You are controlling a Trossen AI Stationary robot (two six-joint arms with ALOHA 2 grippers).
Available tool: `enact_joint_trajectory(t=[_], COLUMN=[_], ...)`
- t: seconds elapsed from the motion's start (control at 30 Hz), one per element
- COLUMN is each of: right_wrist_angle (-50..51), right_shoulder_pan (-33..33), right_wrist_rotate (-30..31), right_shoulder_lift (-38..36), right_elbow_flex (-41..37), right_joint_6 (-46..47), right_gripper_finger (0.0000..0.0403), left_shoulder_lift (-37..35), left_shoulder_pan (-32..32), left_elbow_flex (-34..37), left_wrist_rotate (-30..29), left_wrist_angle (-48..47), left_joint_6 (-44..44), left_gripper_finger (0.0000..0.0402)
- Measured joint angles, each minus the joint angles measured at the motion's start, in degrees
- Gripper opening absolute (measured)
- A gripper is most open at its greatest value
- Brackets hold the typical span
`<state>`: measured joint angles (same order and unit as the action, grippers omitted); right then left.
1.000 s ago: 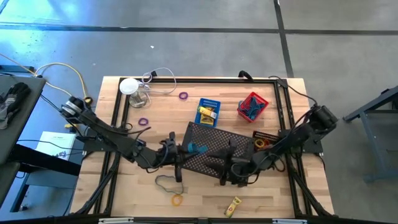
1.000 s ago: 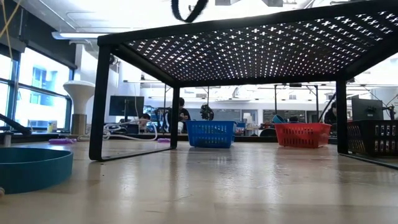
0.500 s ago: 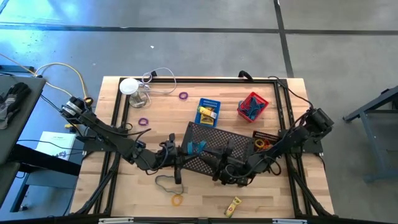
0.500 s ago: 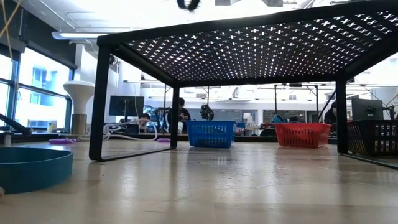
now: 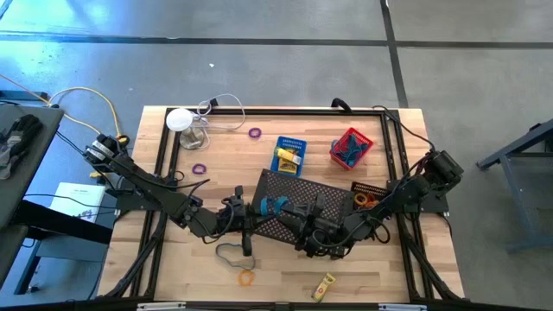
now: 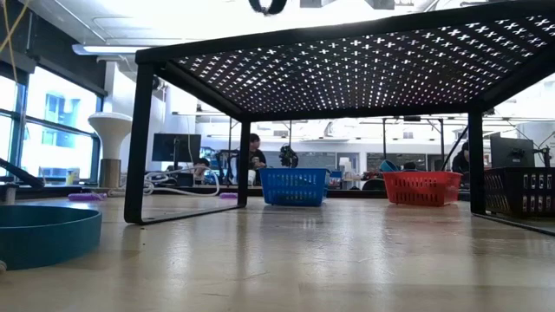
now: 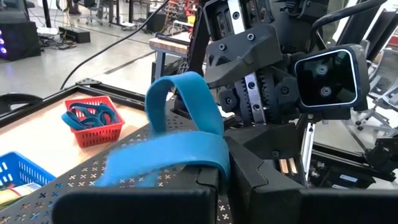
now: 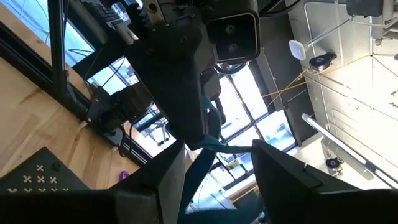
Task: Pick & Place Office Desk Supplies
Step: Put the blue rubber band into the red bin
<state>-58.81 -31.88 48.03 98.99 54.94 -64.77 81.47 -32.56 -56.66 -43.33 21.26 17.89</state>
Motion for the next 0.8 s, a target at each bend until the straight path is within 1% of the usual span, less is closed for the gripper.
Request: enact_joint_trajectory(t=[0.27,0.63,0.7,0.8], right_wrist_angle=[0.3,0.4,0.4,0.4], right_shoulder_pan=[1.7,1.7,1.7,1.5], right_wrist_rotate=[0.5,0.2,0.5,1.1], right_shoulder_lift=[0.0,0.0,0.0,0.0], right_elbow_flex=[0.0,0.0,0.0,0.0], right_joint_6=[0.2,-2.4,-2.4,-2.4], right_gripper_finger=[0.0173,0.0173,0.0167,0.0141], left_shoulder_lift=[0.0,0.0,0.0,0.0], left_shoulder_pan=[-0.3,-1.0,-1.0,-1.0], left_elbow_flex=[0.0,0.0,0.0,0.0], left_wrist_rotate=[0.1,0.1,0.1,0.1], left_wrist_angle=[-0.1,-0.3,-0.6,-1.1], left_joint_6=[-0.2,-0.5,-0.5,-0.5], left_gripper_finger=[0.0003,0.0003,0.0003,0.0003])
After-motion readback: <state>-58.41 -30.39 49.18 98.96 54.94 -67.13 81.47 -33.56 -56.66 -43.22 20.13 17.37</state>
